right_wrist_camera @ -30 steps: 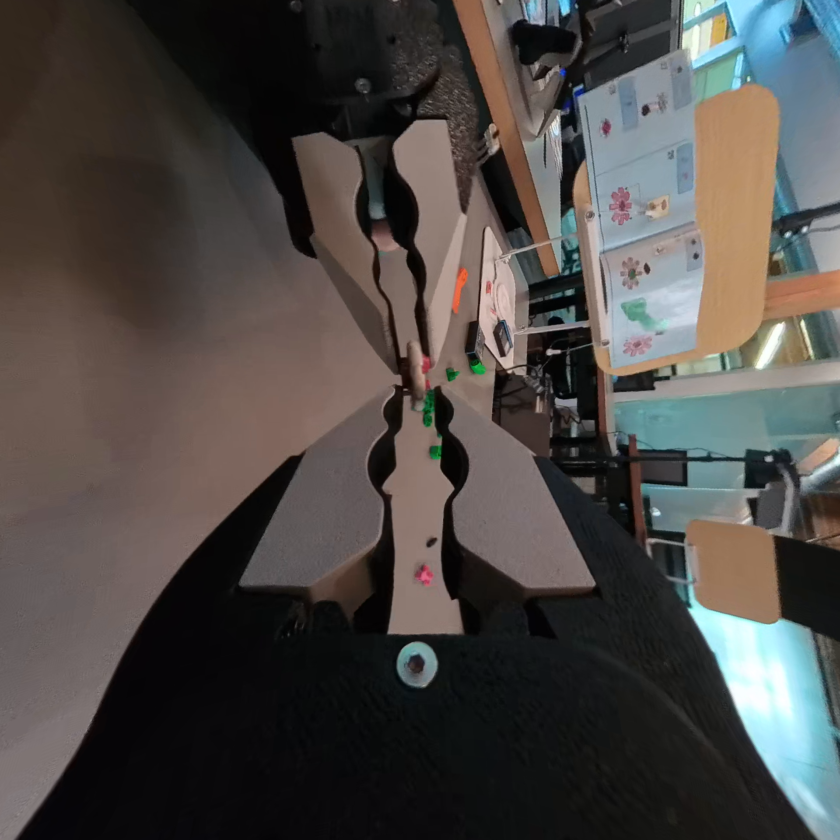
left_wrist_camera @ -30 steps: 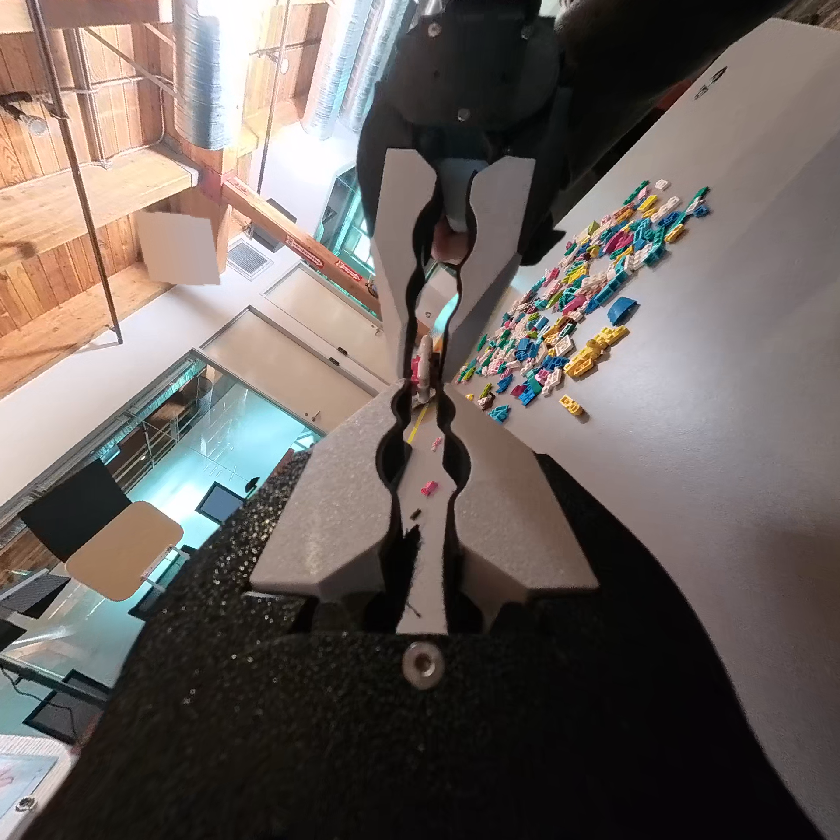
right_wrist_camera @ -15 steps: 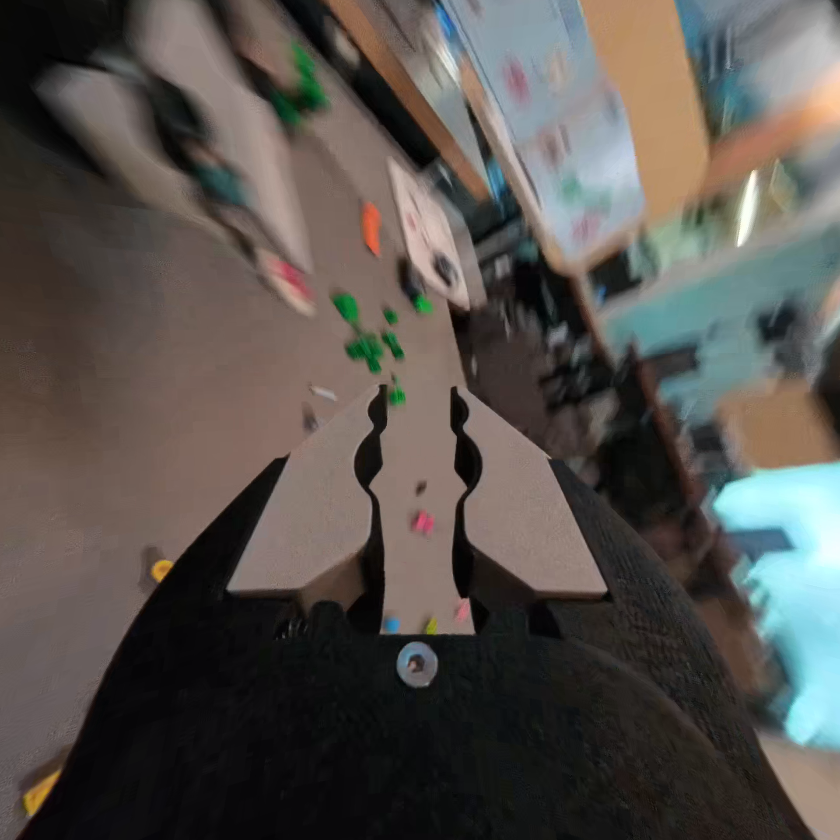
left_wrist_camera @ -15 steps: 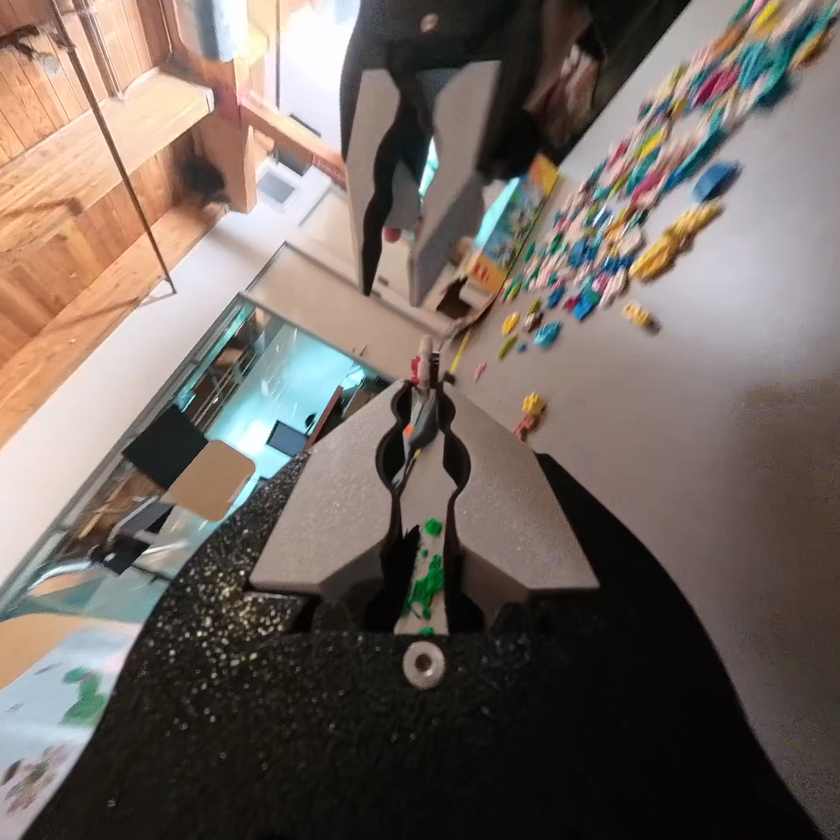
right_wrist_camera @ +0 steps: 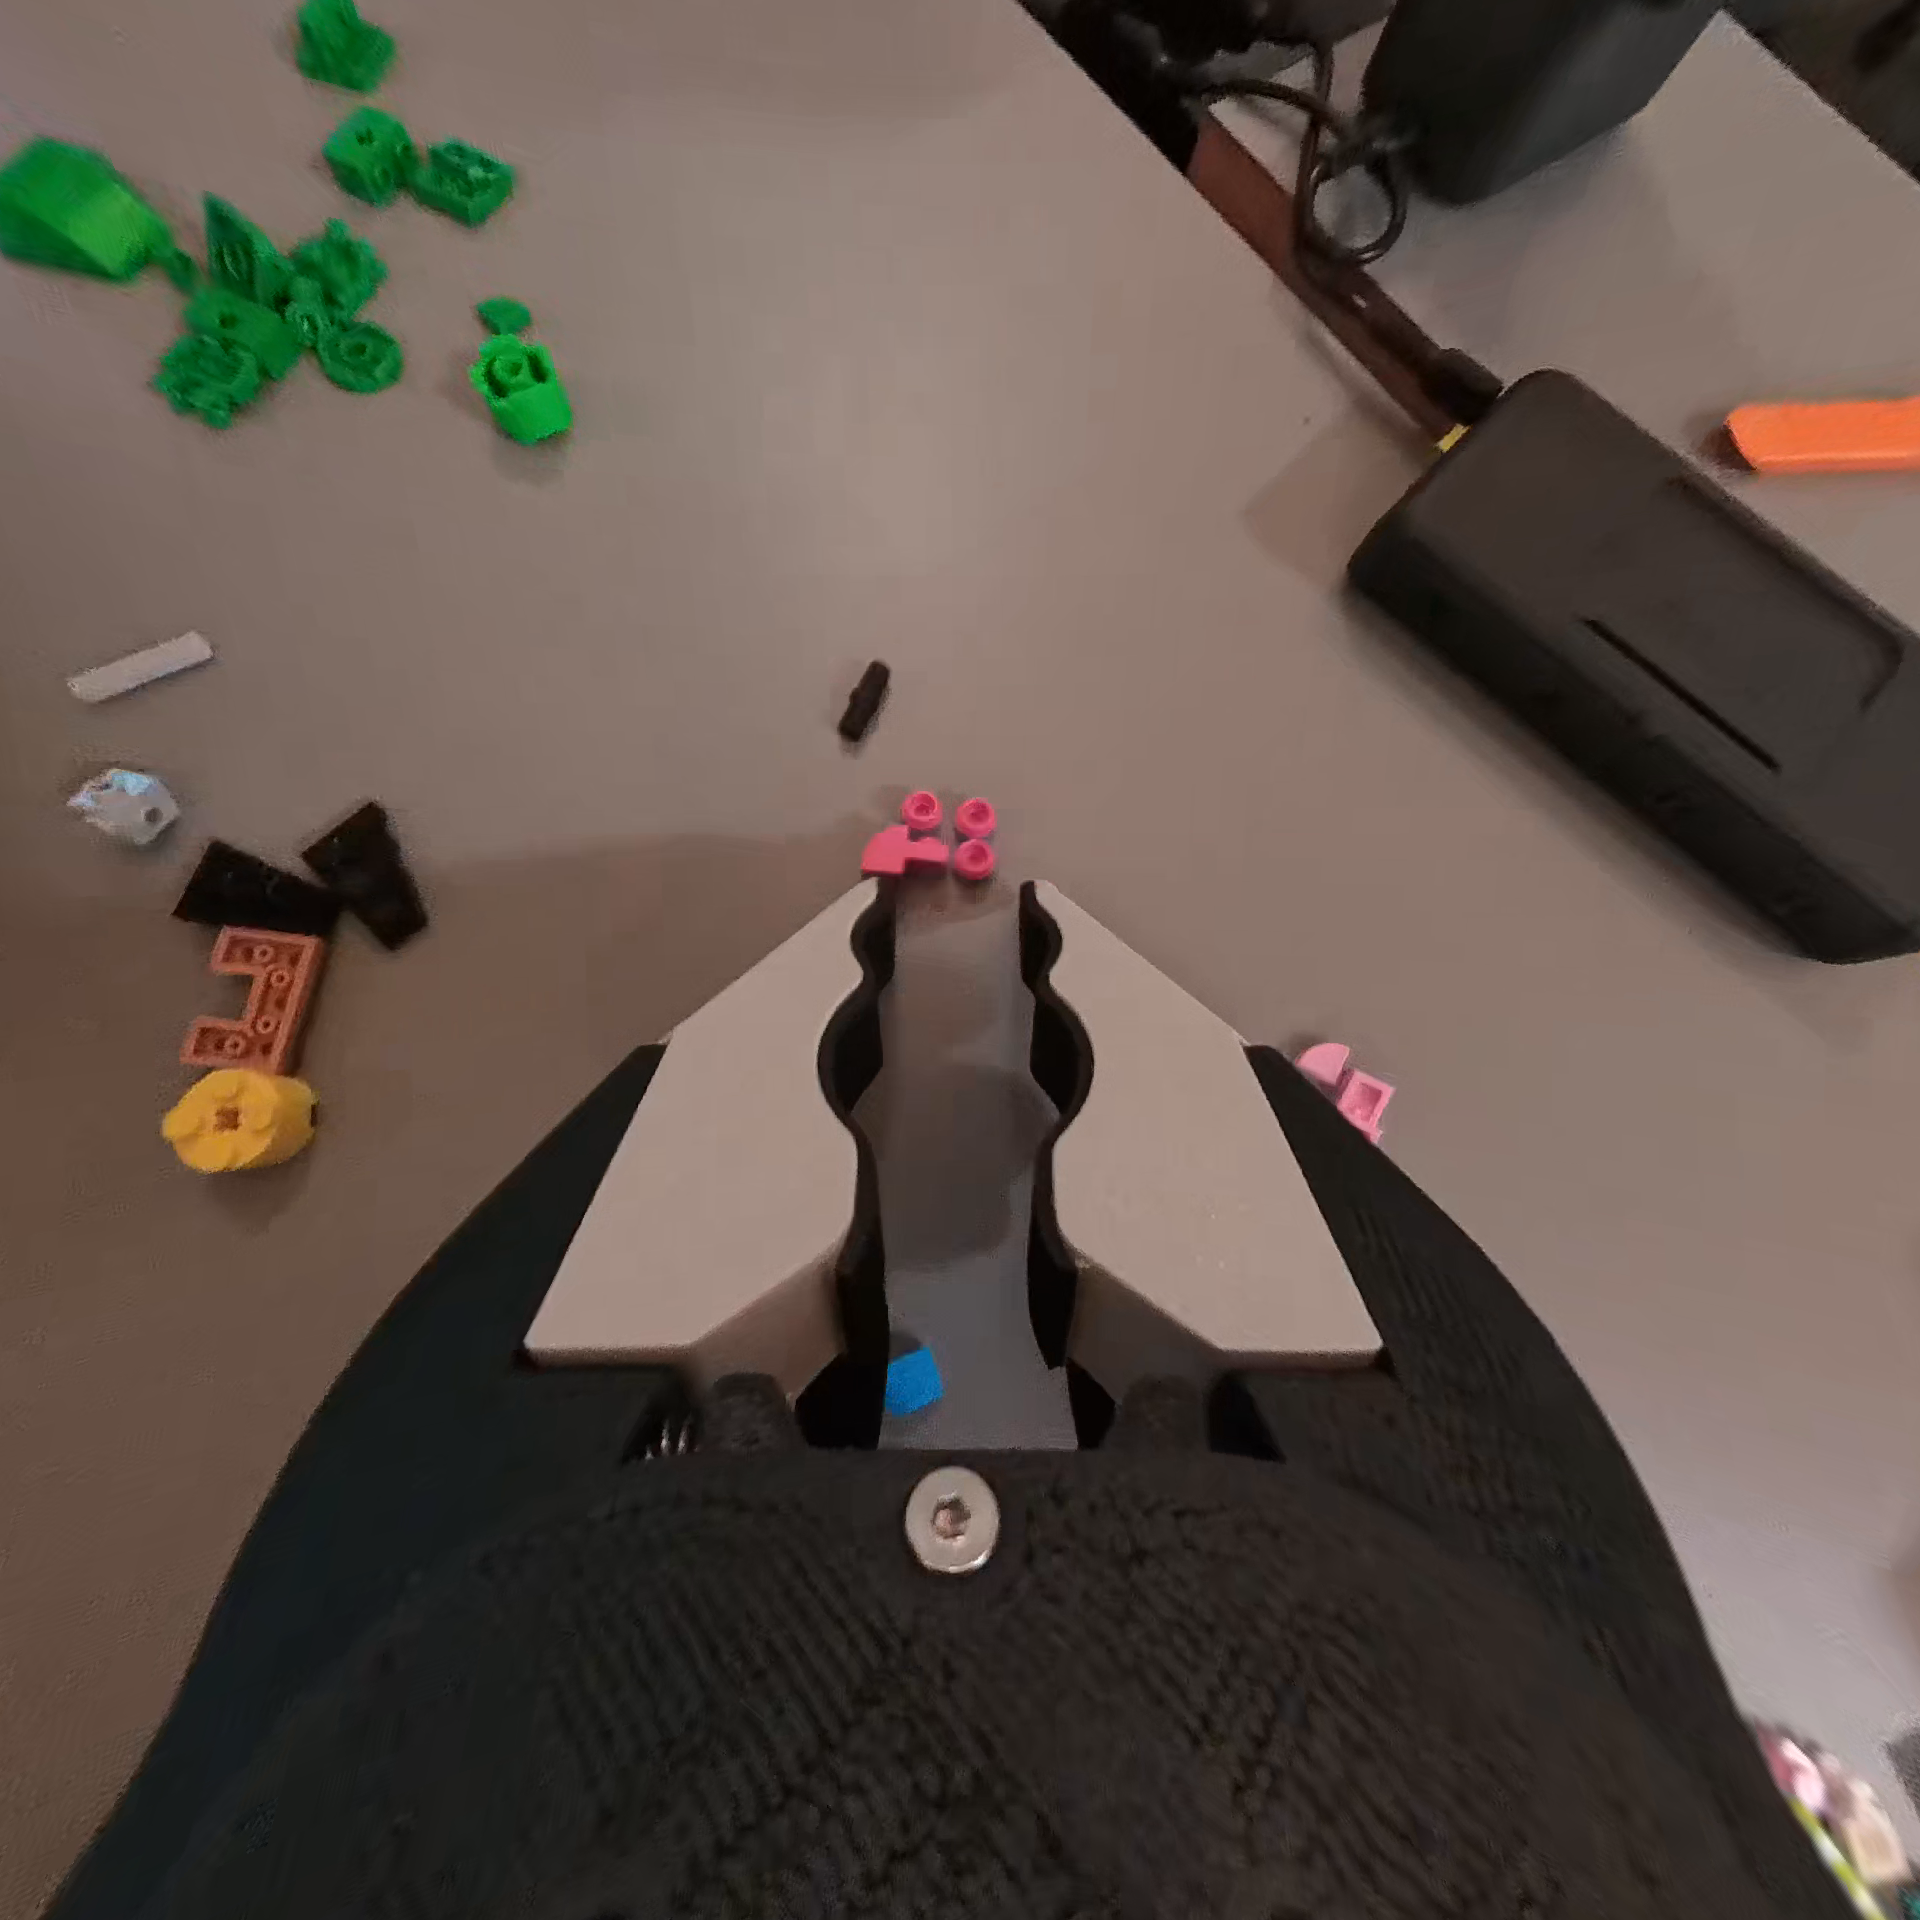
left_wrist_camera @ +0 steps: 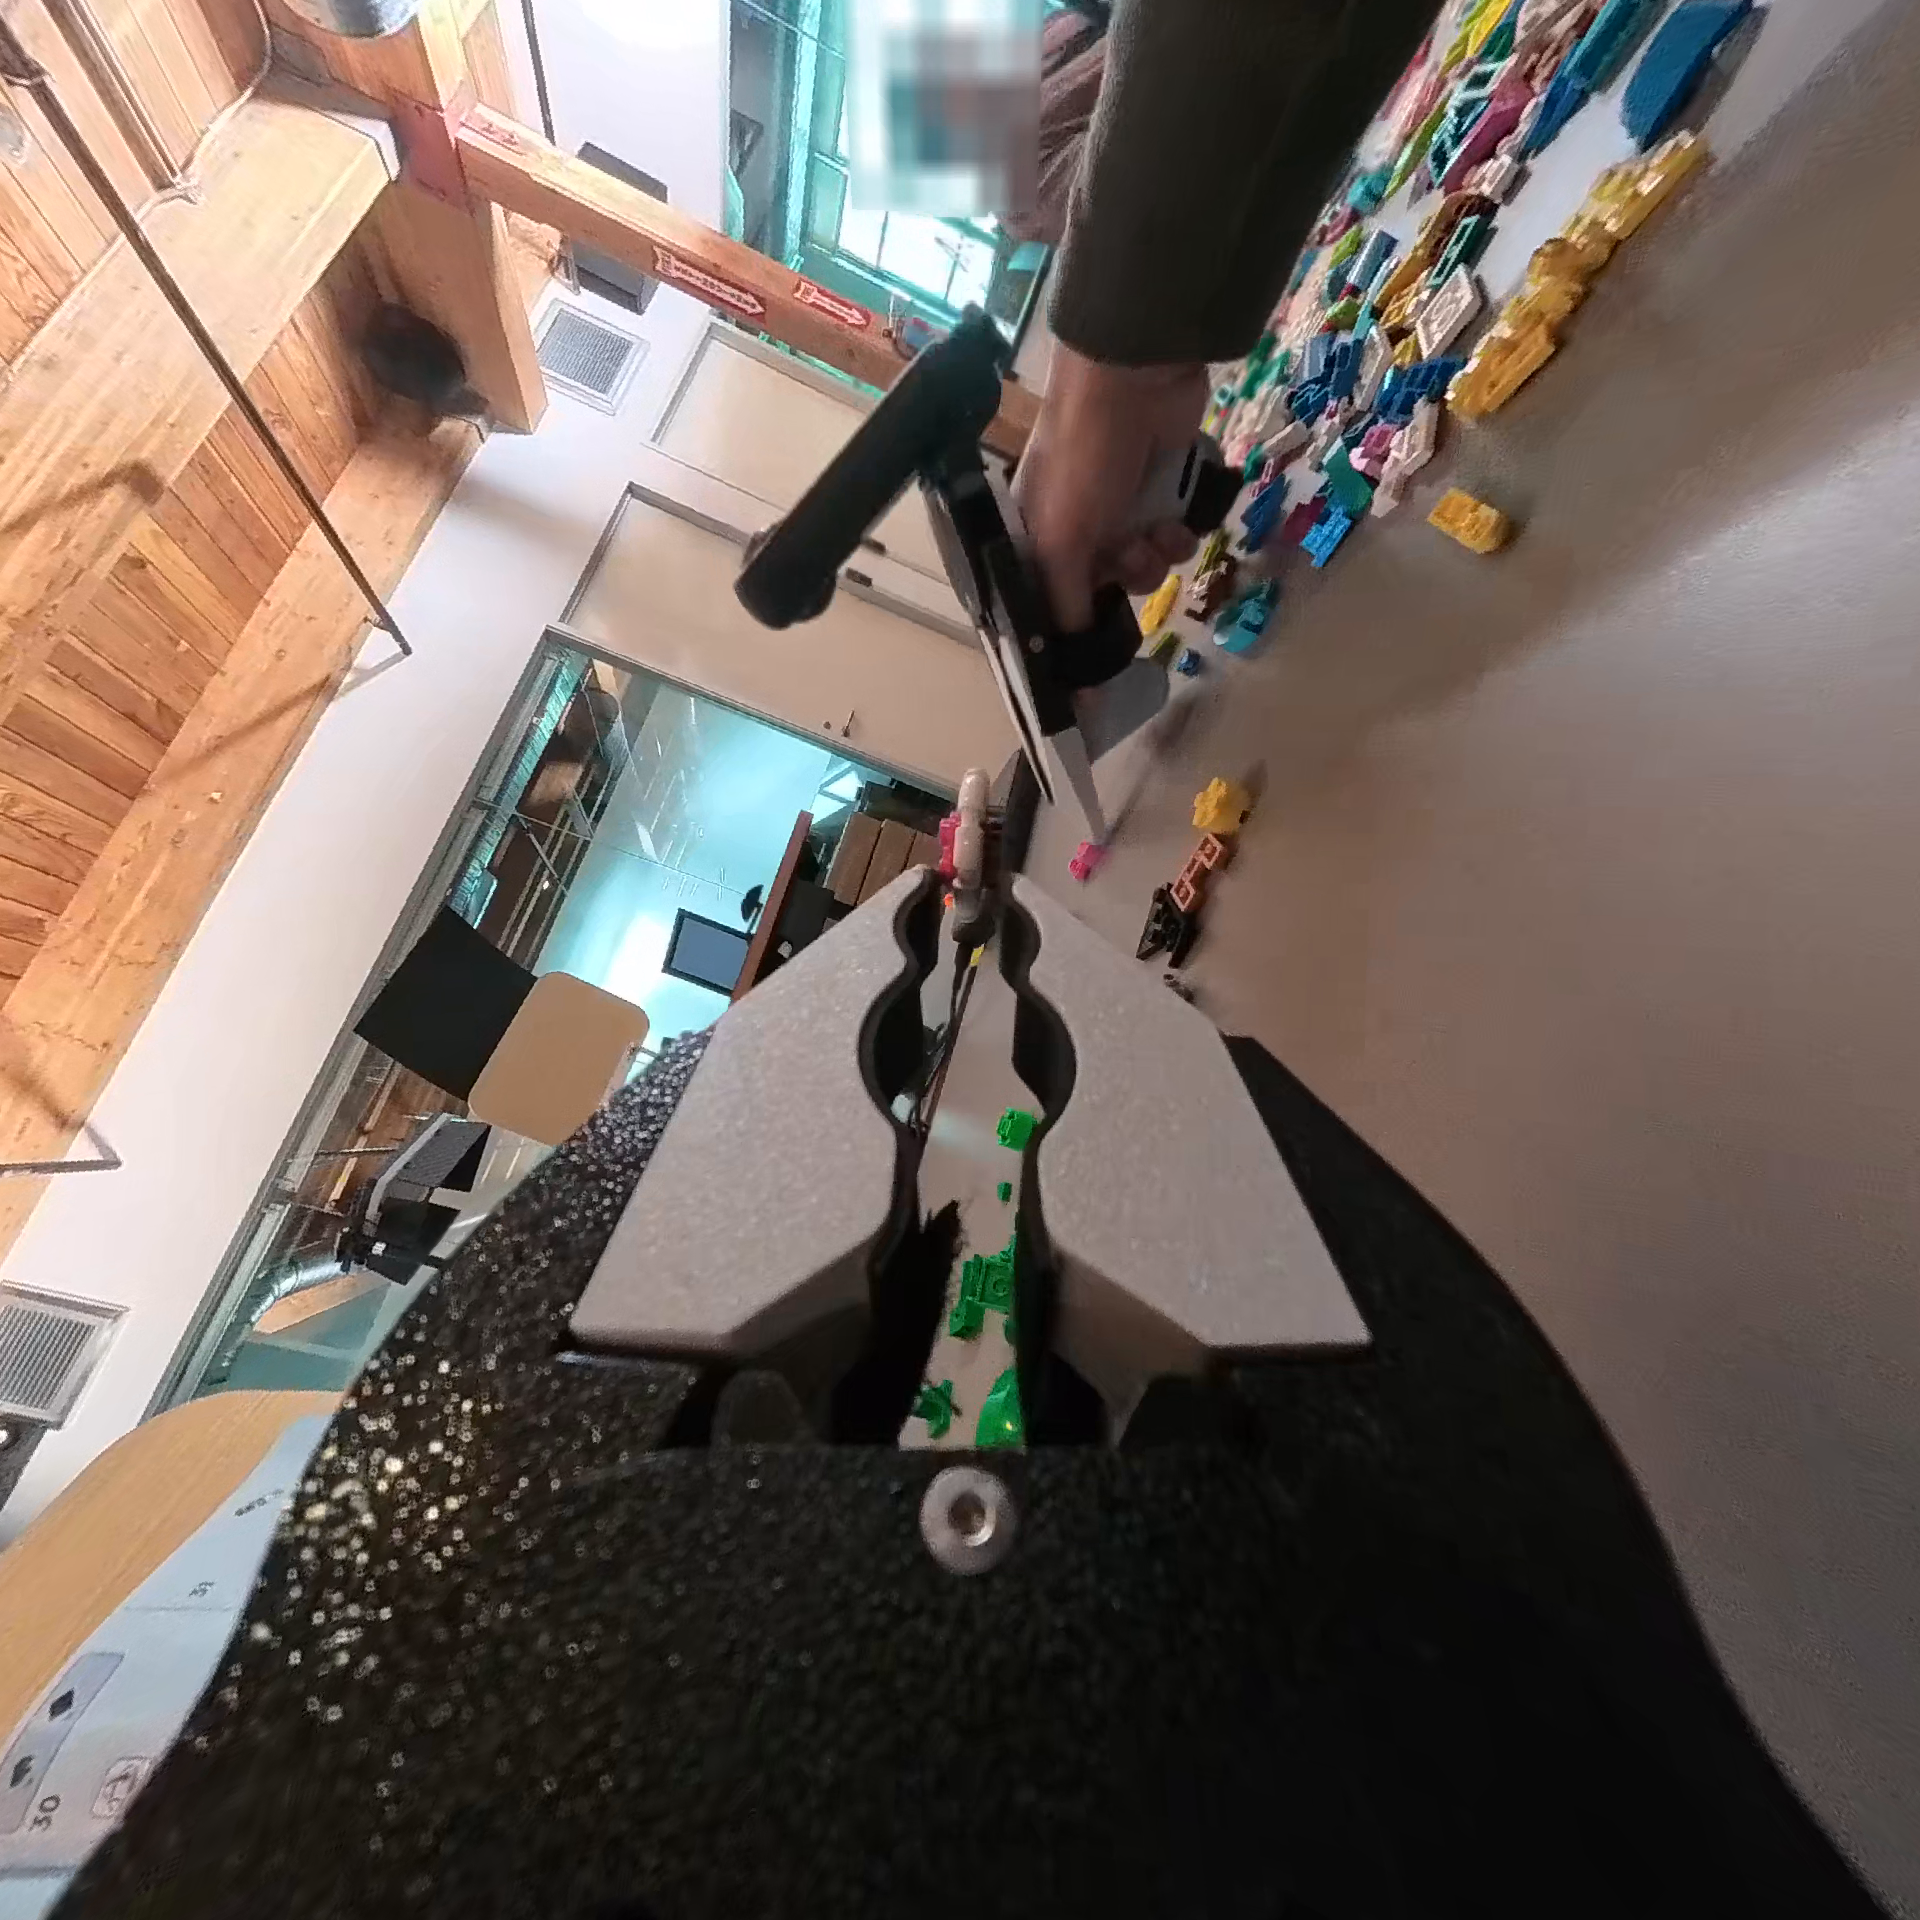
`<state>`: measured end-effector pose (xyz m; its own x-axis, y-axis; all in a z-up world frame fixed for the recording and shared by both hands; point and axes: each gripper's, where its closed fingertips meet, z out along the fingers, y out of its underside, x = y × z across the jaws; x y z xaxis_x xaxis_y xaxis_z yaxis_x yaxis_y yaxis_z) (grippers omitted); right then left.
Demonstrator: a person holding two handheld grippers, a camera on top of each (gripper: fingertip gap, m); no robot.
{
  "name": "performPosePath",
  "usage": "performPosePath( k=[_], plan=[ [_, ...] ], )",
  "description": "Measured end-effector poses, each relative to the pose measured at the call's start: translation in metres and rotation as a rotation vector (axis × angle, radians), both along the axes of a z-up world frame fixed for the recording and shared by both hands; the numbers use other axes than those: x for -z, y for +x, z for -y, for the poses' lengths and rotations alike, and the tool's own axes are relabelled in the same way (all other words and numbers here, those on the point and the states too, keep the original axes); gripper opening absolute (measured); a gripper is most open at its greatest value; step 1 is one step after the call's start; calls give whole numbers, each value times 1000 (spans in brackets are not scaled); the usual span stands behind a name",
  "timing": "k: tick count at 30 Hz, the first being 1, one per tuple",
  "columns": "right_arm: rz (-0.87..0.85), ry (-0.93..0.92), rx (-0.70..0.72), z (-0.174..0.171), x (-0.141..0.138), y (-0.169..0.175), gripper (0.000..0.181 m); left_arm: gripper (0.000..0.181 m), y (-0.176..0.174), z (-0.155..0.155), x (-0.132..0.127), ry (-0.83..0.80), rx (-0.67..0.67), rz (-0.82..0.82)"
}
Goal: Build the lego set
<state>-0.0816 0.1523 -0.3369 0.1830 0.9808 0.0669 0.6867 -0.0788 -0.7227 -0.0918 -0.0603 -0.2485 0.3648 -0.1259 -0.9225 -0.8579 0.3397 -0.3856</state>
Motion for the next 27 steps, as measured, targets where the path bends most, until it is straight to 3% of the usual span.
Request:
performPosePath(
  k=[7,10,13,16,20,23,25,27],
  plan=[
    [-29,-21,-7,-6,1,-11,6,7,3,0,4,-24,10,-12],
    [17,155,-79,-3,-4,-9,6,7,2,0,6,-30,6,-16],
    [18,470,-271,24,-25,-11,6,8,-1,-1,5,-29,-9,-19],
    [70,829,-555,74,-41,-9,6,8,-3,-3,6,-31,-22,-26],
    [255,1132,-906,141,-28,6,6,8,-6,-4,8,-37,-38,-46],
    [454,1346,-1116,159,-11,21,6,8,-10,-6,10,-48,-52,-49],
    [515,1421,-1200,165,-6,28,6,8,-11,-5,9,-58,-46,-27],
    [457,1340,-1203,179,-3,31,7,8,-12,-5,9,-62,-44,-12]
  ],
)
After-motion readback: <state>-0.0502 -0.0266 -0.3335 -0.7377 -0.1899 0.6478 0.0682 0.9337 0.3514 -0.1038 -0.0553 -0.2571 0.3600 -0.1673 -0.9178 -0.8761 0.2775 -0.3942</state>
